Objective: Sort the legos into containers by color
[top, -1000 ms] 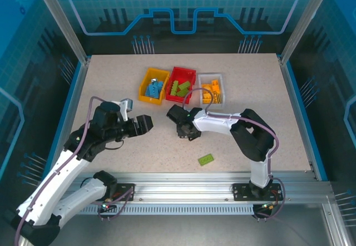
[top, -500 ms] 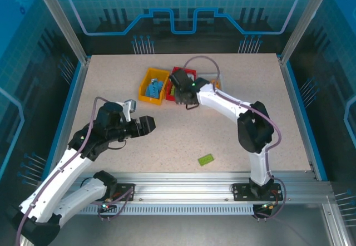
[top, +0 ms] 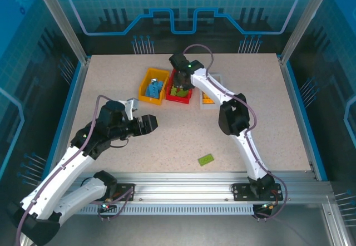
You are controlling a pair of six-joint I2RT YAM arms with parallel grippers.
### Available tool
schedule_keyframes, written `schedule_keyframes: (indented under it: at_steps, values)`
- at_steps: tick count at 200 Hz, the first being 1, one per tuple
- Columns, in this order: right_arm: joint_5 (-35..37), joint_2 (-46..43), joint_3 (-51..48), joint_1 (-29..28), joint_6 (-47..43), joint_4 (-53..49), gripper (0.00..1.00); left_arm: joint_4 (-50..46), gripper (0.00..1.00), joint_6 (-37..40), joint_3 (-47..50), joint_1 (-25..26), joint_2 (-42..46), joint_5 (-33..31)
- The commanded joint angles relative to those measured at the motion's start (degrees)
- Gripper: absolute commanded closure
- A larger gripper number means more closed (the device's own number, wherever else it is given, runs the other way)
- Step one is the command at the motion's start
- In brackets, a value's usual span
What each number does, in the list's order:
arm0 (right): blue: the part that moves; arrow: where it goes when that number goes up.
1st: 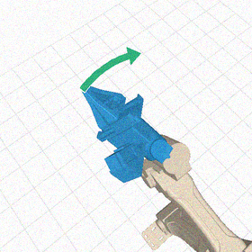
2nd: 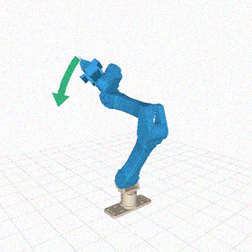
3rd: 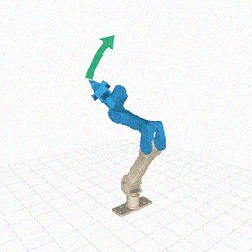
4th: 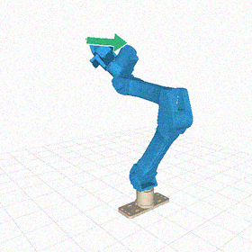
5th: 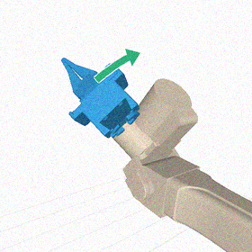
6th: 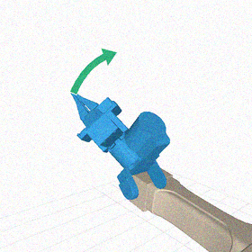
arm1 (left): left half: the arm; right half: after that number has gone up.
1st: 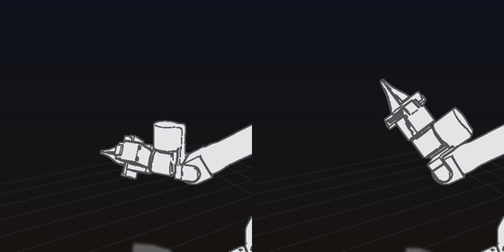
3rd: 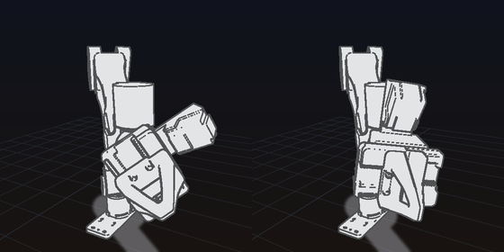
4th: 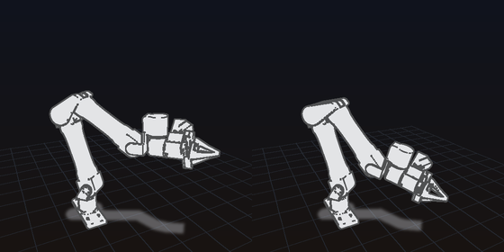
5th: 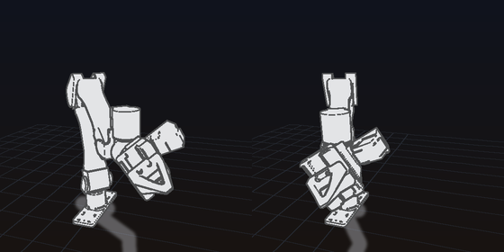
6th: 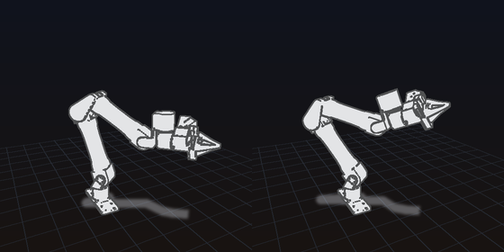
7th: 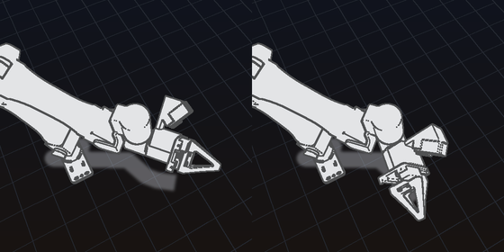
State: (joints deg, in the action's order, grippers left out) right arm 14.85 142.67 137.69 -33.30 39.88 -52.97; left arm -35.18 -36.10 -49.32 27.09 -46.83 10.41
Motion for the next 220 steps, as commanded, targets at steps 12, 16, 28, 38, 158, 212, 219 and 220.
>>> schedule_keyframes:
  at_steps: [12, 16, 28, 38, 158, 212, 219, 220]
  values:
    - [-2.9, 3.7, 6.8, 0.3, -1.1, -5.0, 0.54, 0.9, 0.20, -0.3, 0.5, 0.6, 0.1, 1.6]
    - [-3.0, 3.7, 6.8, 0.3, -1.1, -4.8, 0.52, 0.9, 0.20, -0.2, 0.5, 0.6, 0.1, 1.6]
    - [-3.1, 3.4, 6.7, 0.3, -1.0, -4.6, 0.47, 0.9, 0.20, -0.3, 0.5, 0.7, 0.1, 1.6]
    - [-3.2, 2.8, 6.7, 0.3, -1.1, -4.5, 0.44, 0.8, 0.20, -0.2, 0.5, 0.8, 0.1, 1.6]
    - [3.9, -54.0, -46.0, -1.9, -4.5, 15.1, 0.40, 6.6, 0.16, 14.6, -1.6, 23.8, -18.7, -8.1]
    - [-18.9, -88.2, -70.4, 4.2, -9.4, 12.5, 0.28, 5.9, 0.16, 29.1, -12.0, 36.7, -41.5, -15.6]
    - [-20.3, -91.0, -70.9, 4.4, -9.5, 9.9, 0.27, 4.1, 0.16, 30.3, -14.8, 37.4, -44.4, -15.8]
    - [-20.4, -91.4, -70.9, 4.5, -9.5, 9.5, 0.27, 3.8, 0.16, 30.5, -15.2, 37.5, -44.8, -15.9]
